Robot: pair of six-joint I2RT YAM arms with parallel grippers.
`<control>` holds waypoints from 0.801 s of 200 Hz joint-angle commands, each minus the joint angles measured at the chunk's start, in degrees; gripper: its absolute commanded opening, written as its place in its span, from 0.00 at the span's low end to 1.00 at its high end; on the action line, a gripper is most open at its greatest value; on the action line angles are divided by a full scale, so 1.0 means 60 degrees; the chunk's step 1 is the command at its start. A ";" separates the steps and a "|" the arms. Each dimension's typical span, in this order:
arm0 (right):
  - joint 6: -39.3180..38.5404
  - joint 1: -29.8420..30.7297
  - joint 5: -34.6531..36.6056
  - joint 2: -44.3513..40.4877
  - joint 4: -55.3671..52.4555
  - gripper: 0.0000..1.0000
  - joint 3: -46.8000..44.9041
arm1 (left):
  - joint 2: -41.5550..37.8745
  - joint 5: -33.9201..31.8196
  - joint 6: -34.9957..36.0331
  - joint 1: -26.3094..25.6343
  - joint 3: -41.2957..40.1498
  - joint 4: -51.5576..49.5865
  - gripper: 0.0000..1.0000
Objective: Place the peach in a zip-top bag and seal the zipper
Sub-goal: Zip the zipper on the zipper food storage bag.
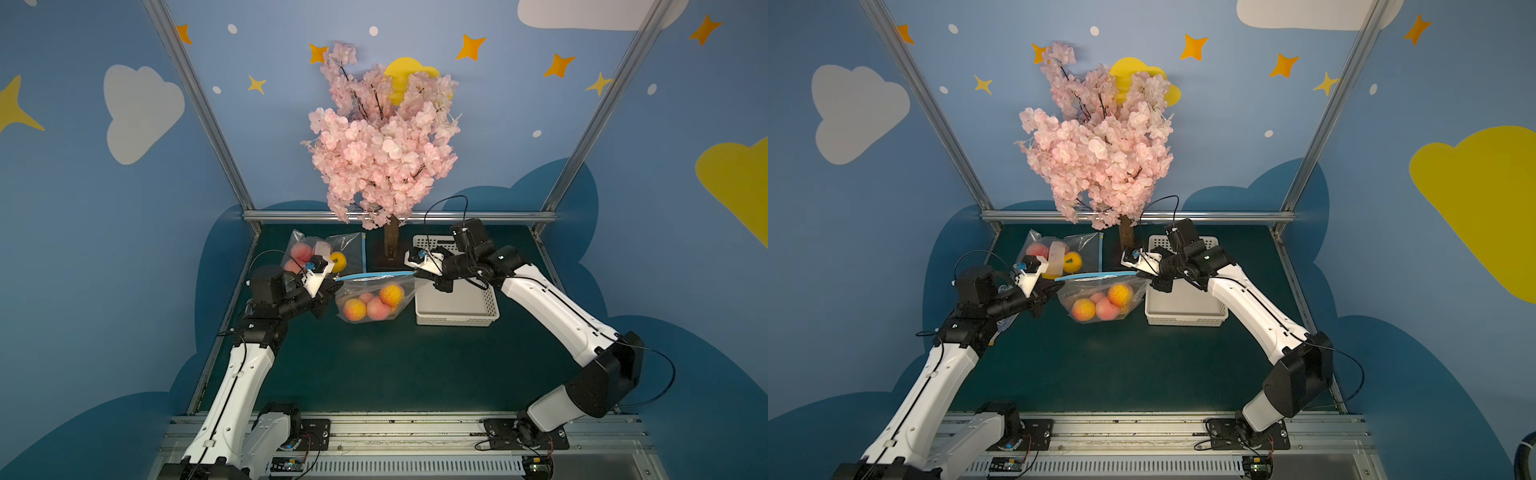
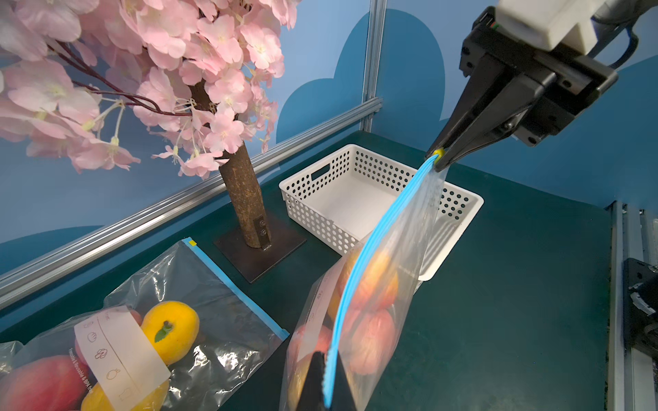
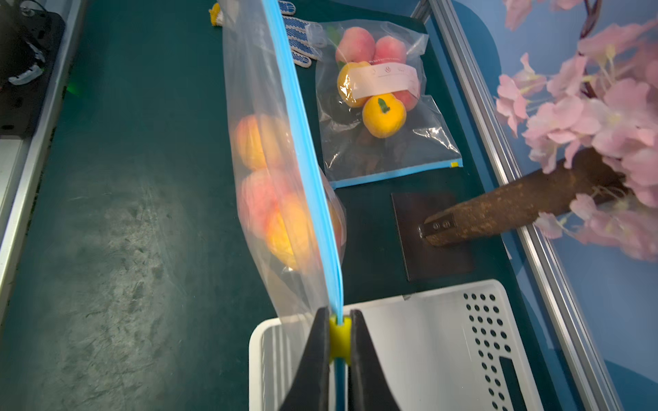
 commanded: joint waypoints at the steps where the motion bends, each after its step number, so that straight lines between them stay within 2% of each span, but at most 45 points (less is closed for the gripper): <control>1: 0.0352 -0.0469 0.0721 -0.0316 -0.0175 0.08 -0.0264 | -0.0036 -0.0428 -0.0128 0.0157 0.0167 0.0113 0.03; 52: 0.0714 -0.0785 0.0721 -0.0518 0.0123 0.08 -0.0465 | -0.0031 -0.0369 -0.0224 0.0163 0.0206 0.0120 0.03; 69: 0.0897 -0.0758 0.0618 -0.0577 0.0299 0.11 -0.0429 | -0.0029 -0.0391 -0.0268 0.0157 0.0215 0.0106 0.03; 90: 0.1596 -0.0581 0.0209 -0.0821 0.0853 0.28 -0.0476 | -0.0087 -0.0672 -0.0755 0.0159 0.0349 0.0207 0.03; 103: 0.2075 -0.0430 -0.0262 -0.1003 0.1131 0.45 -0.0478 | -0.0070 -0.1463 -0.1526 0.0168 0.0726 0.0073 0.03; 113: 0.2543 -0.0327 -0.0584 -0.1179 0.1427 0.54 -0.0499 | 0.0041 -0.2023 -0.1938 0.0161 0.1194 -0.0351 0.03; 137: 0.4135 -0.0287 -0.0662 -0.1722 0.2794 0.66 -0.0913 | 0.0152 -0.3221 -0.2509 0.0146 0.2159 -0.1101 0.03; 160: 0.5749 -0.0302 0.0289 -0.2156 0.3616 0.72 -0.1175 | 0.0189 -0.4956 -0.3137 0.0126 0.3022 -0.1713 0.03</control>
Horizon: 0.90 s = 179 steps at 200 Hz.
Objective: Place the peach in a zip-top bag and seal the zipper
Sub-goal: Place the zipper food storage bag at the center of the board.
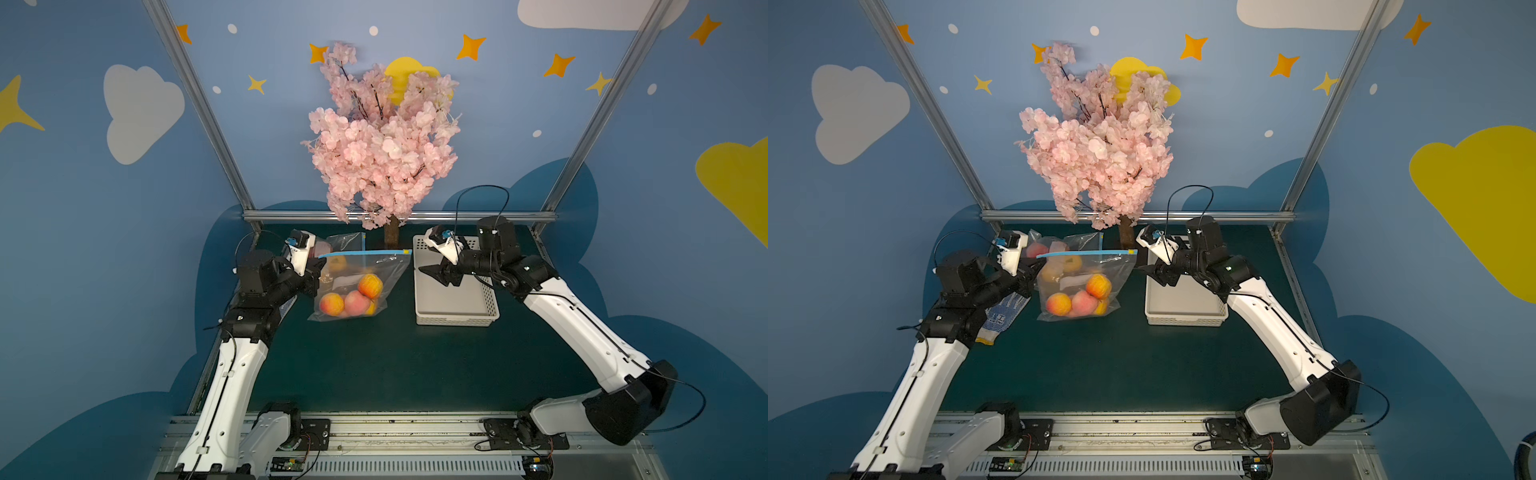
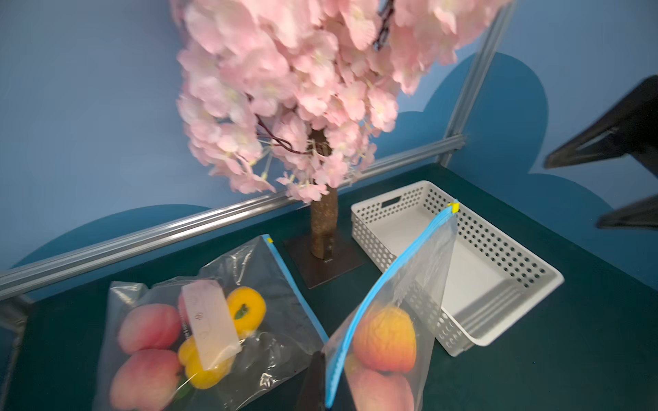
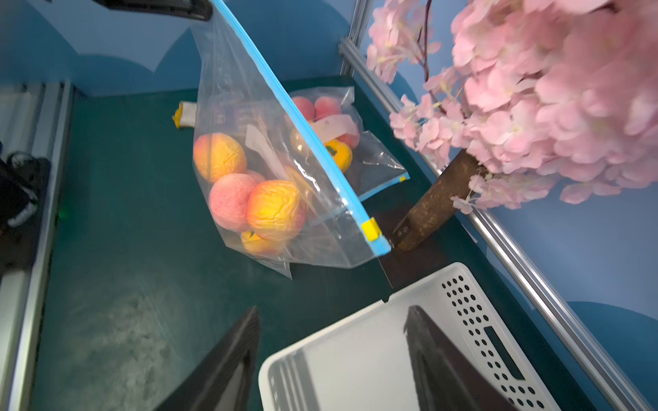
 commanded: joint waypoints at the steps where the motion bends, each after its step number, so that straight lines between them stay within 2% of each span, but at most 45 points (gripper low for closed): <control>1: 0.2213 -0.0021 0.0610 -0.0465 0.1363 0.73 -0.0250 | -0.0012 -0.2155 -0.0989 0.0009 0.0865 -0.0830 0.03; 17: 0.3013 -0.0064 0.1235 -0.0671 0.1460 0.75 -0.0321 | 0.0051 -0.2822 -0.1202 -0.0005 0.1357 -0.1219 0.03; 32: 0.3412 -0.0073 0.1473 -0.0874 0.1471 0.75 -0.0503 | 0.0026 -0.2733 -0.1199 -0.0040 0.1462 -0.1316 0.03; 57: 0.3696 -0.0080 0.1529 -0.1323 0.1742 0.75 -0.1171 | -0.0149 -0.1409 -0.1368 -0.0310 0.0966 -0.1147 0.03; 67: 0.3711 -0.0080 0.1553 -0.1507 0.1885 0.76 -0.1466 | -0.0259 -0.0507 -0.1611 -0.0519 0.0573 -0.1017 0.03; 94: 0.3696 -0.0091 0.1884 -0.1899 0.1886 0.76 -0.2051 | -0.0780 0.0470 -0.2344 -0.1584 -0.0937 -0.0480 0.04; 120: 0.3706 -0.0186 0.2248 -0.2251 0.1757 0.77 -0.2440 | -0.1435 0.1059 -0.2914 -0.2736 -0.2184 0.0070 0.24; 130: 0.3735 -0.0238 0.2385 -0.2359 0.1739 0.77 -0.2559 | -0.1625 0.1322 -0.3059 -0.2988 -0.2479 0.0265 0.26; 155: 0.3839 -0.0327 0.2669 -0.2560 0.1739 0.77 -0.2750 | -0.1846 0.1310 -0.3383 -0.3211 -0.2834 0.0199 0.28; 179: 0.3972 -0.0398 0.2813 -0.2656 0.1739 0.78 -0.2839 | -0.1804 0.1562 -0.3294 -0.3228 -0.2939 0.0174 0.46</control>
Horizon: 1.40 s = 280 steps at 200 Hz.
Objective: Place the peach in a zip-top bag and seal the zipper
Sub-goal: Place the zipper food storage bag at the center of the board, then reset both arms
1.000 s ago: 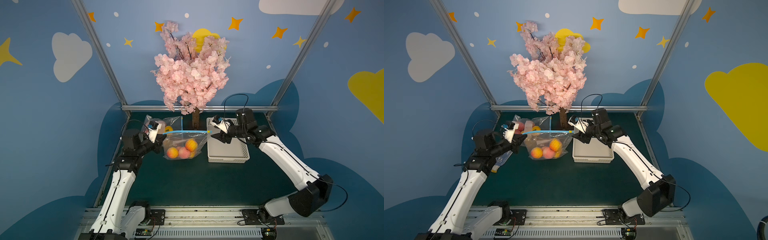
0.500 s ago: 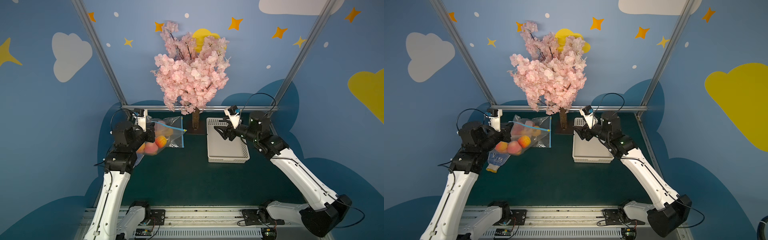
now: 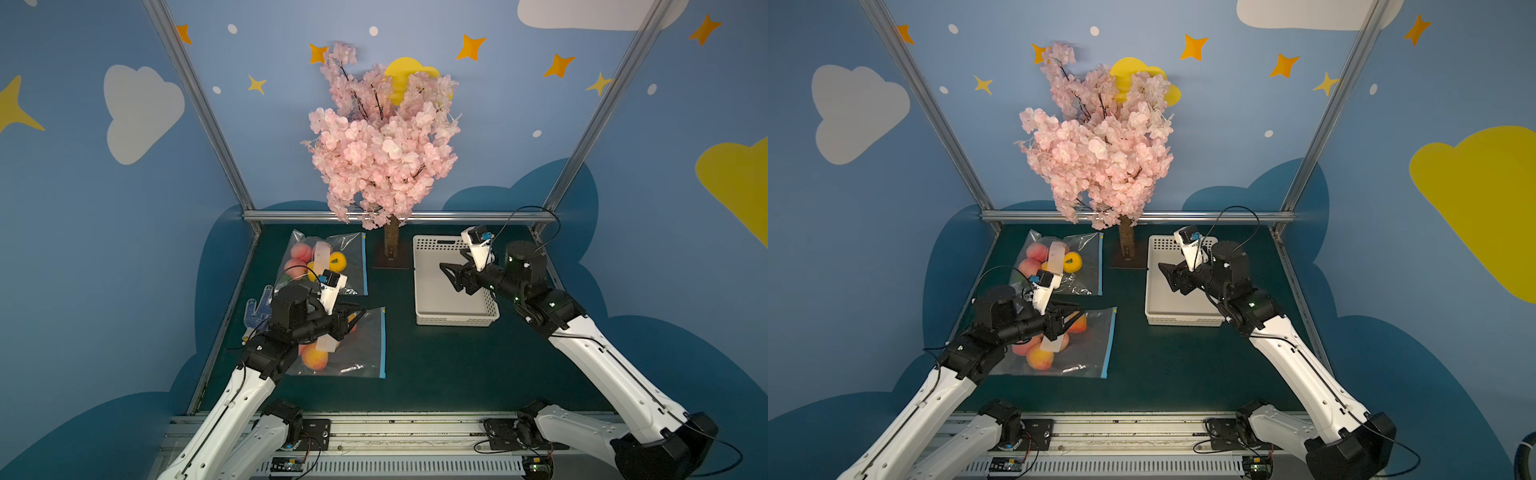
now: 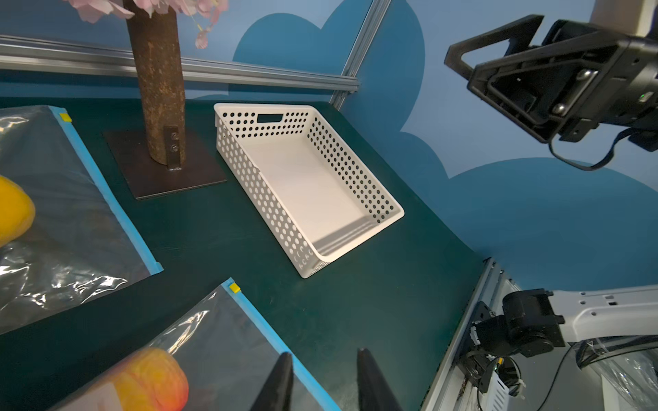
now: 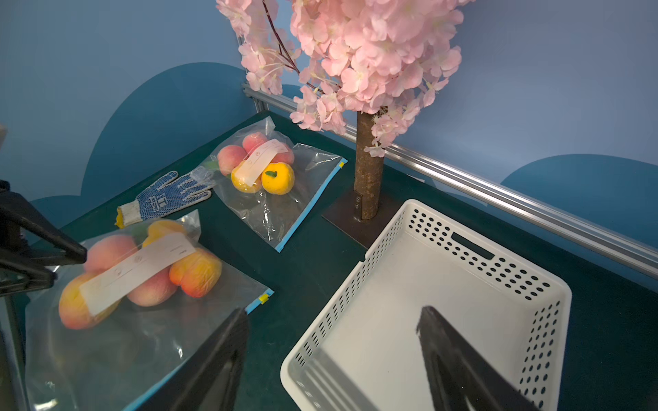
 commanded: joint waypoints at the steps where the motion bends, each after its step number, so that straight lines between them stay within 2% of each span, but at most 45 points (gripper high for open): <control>1: 0.0247 -0.0076 0.0382 -0.0209 0.0143 0.78 -0.0112 | -0.0022 0.0500 -0.0128 -0.0037 -0.0029 0.0323 0.47; 10: 0.0343 -0.0092 0.0545 -0.0224 0.0084 0.79 -0.0101 | -0.0007 0.0268 -0.0119 -0.0036 0.0036 0.0309 0.53; 19: 0.0447 -0.0129 0.0908 -0.0260 0.0015 0.81 -0.0109 | 0.0007 -0.0406 -0.0146 -0.0037 0.0120 0.0273 0.61; 29: 0.0539 -0.0179 0.1586 -0.0317 -0.0091 0.85 -0.0137 | 0.0056 -0.1691 -0.0200 -0.0037 0.0264 0.0189 0.68; 51: 0.0749 -0.0505 0.3405 -0.0623 -0.0223 0.93 -0.0378 | 0.0427 -0.5007 -0.0418 0.0021 0.0727 -0.0009 0.77; 73: 0.0933 -0.1263 0.5063 -0.1042 -0.0165 0.97 -0.0935 | 0.1015 -0.7154 -0.0449 0.0299 0.1067 0.0184 0.80; 105: 0.1321 -0.2922 0.6061 -0.1497 0.0933 0.97 -0.2814 | 0.1627 -0.8863 -0.1035 0.1475 0.0309 0.1225 0.85; 119: 0.1410 -0.3565 0.6065 -0.1718 0.1949 0.97 -0.3947 | 0.1551 -0.9396 -0.0910 0.1781 -0.0637 0.2413 0.97; 128: 0.1509 -0.3967 0.6015 -0.1783 0.2396 0.97 -0.4627 | 0.1451 -0.9769 -0.0918 0.1897 -0.1285 0.3180 1.00; 148: 0.1902 -0.4577 0.5951 -0.1601 0.2754 0.98 -0.5341 | 0.1491 -1.0088 -0.0616 0.2115 -0.2433 0.4705 1.00; 167: 0.2023 -0.4814 0.5938 -0.1089 0.3587 0.98 -0.5819 | 0.2116 -1.0420 -0.0039 0.2159 -0.2843 0.5515 1.00; 197: 0.1610 -0.4811 0.4484 -0.0114 0.5840 0.97 -0.6668 | 0.3315 -1.0283 0.0879 0.2184 -0.3223 0.6792 1.00; 205: 0.1484 -0.4805 0.4155 0.0190 0.6646 0.97 -0.6907 | 0.3595 -1.0038 0.1123 0.2210 -0.3406 0.7413 1.00; 218: 0.1390 -0.4795 0.3706 0.0700 0.7792 0.97 -0.7172 | 0.3932 -0.8887 0.1589 0.2291 -0.3740 0.8493 1.00; 239: 0.1076 -0.4781 0.3072 0.1647 0.9029 0.97 -0.7291 | 0.4558 -0.7856 0.1655 0.2366 -0.4069 0.9968 0.99; 264: 0.0844 -0.4781 0.2588 0.2788 1.0838 0.97 -0.7501 | 0.5540 -0.7233 0.2150 0.2465 -0.4003 1.0963 0.99; 280: 0.0814 -0.4767 0.2412 0.3611 1.1801 0.97 -0.7681 | 0.5791 -0.6798 0.2402 0.2539 -0.3818 1.0967 0.99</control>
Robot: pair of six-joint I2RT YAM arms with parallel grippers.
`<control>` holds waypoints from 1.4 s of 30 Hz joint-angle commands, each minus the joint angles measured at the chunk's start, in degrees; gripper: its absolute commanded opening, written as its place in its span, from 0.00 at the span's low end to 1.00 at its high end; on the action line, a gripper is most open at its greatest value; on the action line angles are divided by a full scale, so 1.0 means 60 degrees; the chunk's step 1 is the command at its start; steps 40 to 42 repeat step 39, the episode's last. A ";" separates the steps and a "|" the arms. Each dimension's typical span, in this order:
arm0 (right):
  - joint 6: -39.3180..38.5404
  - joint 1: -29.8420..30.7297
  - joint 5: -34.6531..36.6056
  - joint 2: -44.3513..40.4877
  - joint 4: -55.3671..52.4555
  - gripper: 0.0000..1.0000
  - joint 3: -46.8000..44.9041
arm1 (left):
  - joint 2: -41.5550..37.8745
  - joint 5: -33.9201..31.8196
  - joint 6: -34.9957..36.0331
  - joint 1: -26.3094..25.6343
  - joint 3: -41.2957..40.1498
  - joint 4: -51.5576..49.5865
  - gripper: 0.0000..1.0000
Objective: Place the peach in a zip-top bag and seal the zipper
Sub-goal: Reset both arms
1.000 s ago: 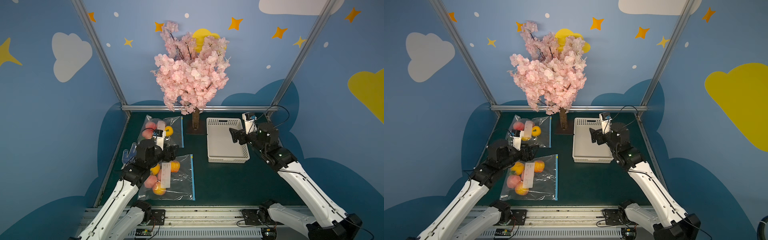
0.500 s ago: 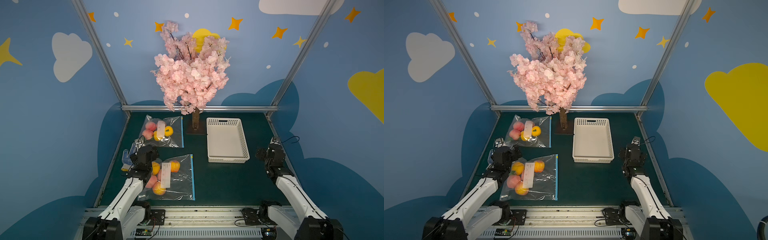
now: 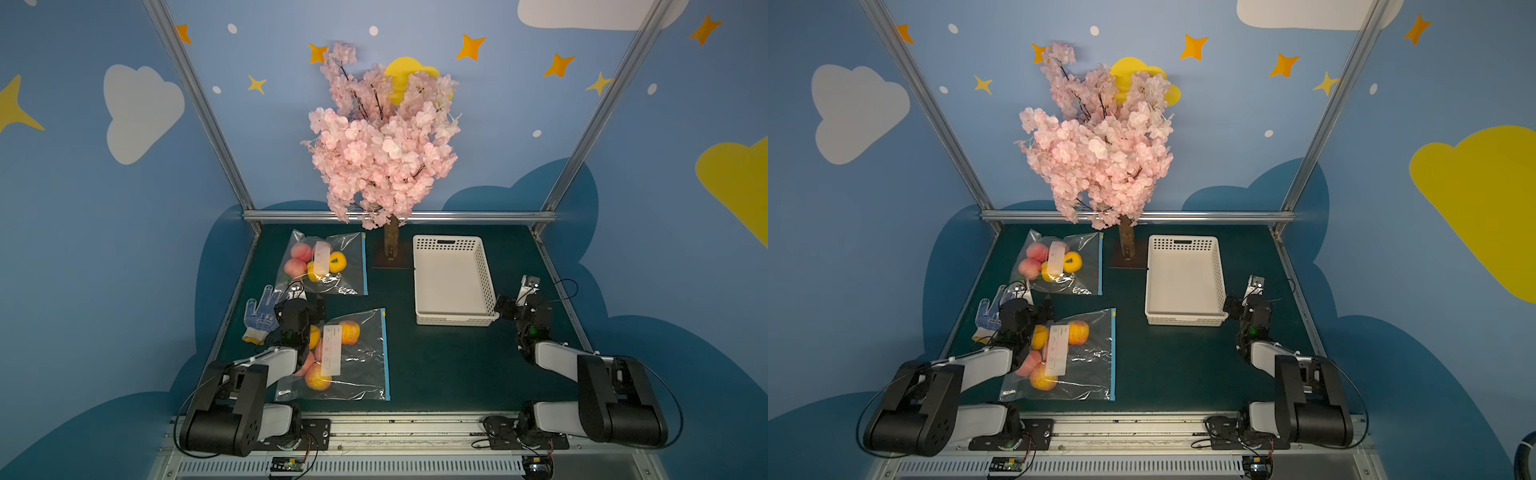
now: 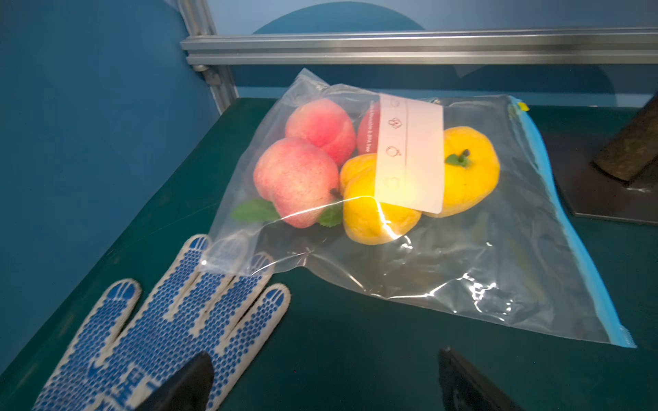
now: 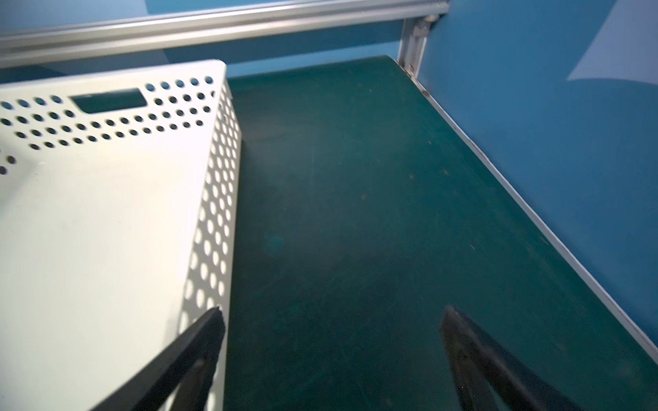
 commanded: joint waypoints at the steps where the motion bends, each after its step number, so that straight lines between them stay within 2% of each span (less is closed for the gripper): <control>1: -0.0327 0.0038 -0.0727 0.0964 0.2371 0.97 -0.0336 | 0.0358 0.1037 0.0667 0.0150 0.0238 0.1342 0.99; 3: -0.0378 0.0025 -0.0732 0.1678 0.3520 0.97 -0.0545 | 0.0728 0.1339 0.0563 0.0392 0.0308 0.1616 0.99; 6: -0.0186 0.0020 -0.0579 0.1348 0.2631 0.97 -0.0382 | 0.1295 0.1605 0.0410 0.0577 0.0288 0.2109 0.99; 9: -0.0325 0.0043 -0.0603 0.1635 0.3079 0.97 -0.0357 | 0.1783 0.1554 0.0327 0.0620 0.0392 0.2317 1.00; 12: -0.0342 0.0069 -0.0492 0.1556 0.2494 0.97 -0.0113 | 0.2136 0.1413 0.0306 0.0634 0.0526 0.2389 1.00; 42: -0.0430 0.0199 -0.0363 0.1567 0.2424 0.97 -0.0081 | 0.2125 0.1450 0.0277 0.0662 0.0560 0.2261 1.00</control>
